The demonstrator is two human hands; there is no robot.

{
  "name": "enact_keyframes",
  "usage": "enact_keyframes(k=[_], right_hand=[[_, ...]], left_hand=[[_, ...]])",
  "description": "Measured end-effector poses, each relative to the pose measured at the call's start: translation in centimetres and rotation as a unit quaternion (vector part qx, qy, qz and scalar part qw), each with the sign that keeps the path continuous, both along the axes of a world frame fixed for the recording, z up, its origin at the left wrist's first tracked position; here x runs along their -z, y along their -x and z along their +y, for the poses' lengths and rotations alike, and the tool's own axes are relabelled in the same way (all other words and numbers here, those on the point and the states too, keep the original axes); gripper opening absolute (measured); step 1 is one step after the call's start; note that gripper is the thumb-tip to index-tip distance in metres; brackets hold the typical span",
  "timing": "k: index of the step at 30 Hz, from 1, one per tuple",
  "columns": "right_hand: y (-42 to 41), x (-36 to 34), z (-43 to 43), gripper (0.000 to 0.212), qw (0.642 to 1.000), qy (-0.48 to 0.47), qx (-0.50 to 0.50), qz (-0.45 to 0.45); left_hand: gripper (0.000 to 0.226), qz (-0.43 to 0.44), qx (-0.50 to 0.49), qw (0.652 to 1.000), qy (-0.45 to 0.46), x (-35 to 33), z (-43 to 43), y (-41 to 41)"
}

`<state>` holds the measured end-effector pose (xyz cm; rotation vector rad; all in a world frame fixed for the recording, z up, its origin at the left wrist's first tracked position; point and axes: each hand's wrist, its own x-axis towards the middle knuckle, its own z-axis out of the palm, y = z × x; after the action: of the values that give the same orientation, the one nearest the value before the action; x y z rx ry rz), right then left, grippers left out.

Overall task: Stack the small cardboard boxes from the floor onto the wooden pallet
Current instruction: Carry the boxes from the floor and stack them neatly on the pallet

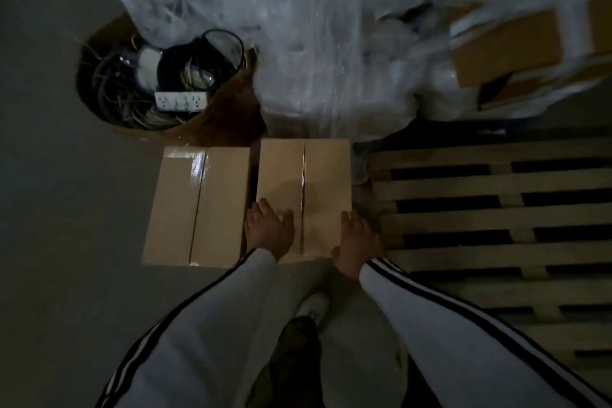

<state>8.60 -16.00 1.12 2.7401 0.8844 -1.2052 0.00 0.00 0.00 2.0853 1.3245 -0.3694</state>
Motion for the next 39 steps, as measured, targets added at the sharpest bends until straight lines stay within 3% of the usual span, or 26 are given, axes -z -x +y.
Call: enact_keyframes(k=[5,10,14,18,21,24,27,30,33,39], right_hand=[[-1.0,1.7,1.4,0.087,0.984,-0.013,0.169,0.049],[-1.2,2.9,1.4,0.068,0.963,-0.020,0.253,0.092],[-1.1,3.2,2.1,0.051,0.873,-0.051,0.440,0.202],[-0.8,2.7,2.3,0.051,0.810,-0.071,0.528,0.246],[-0.9,0.3,2.4,0.038,0.797,-0.072,0.559,0.218],[-2.6,-2.2,2.8,0.056,0.807,-0.110,0.548,0.192],[-4.3,-6.3,3.4,0.061,0.811,-0.152,0.550,0.129],[-5.3,-8.1,3.7,0.075,0.800,-0.184,0.564,0.088],[-5.5,-9.2,4.1,0.084,0.771,-0.209,0.594,0.091],[-4.5,-8.6,3.9,0.082,0.764,-0.219,0.599,0.099]], left_hand=[[0.079,-0.022,-0.107,0.993,0.037,1.7,0.6,-1.1],[0.075,-0.002,-0.187,0.979,0.078,2.2,0.8,-0.2],[0.070,-0.003,-0.249,0.962,0.113,2.7,1.2,1.6],[0.066,-0.008,-0.271,0.952,0.141,1.3,1.8,2.3],[0.065,-0.001,-0.270,0.953,0.136,-1.4,2.1,2.0],[0.064,0.001,-0.256,0.960,0.119,-4.7,2.6,1.9],[0.060,-0.051,-0.270,0.957,0.094,-8.6,3.7,1.3],[0.072,-0.107,-0.268,0.954,0.079,-11.2,5.3,0.2],[0.071,-0.155,-0.265,0.946,0.102,-12.2,6.1,-0.1],[0.075,-0.169,-0.280,0.930,0.166,-11.9,6.2,1.1]])
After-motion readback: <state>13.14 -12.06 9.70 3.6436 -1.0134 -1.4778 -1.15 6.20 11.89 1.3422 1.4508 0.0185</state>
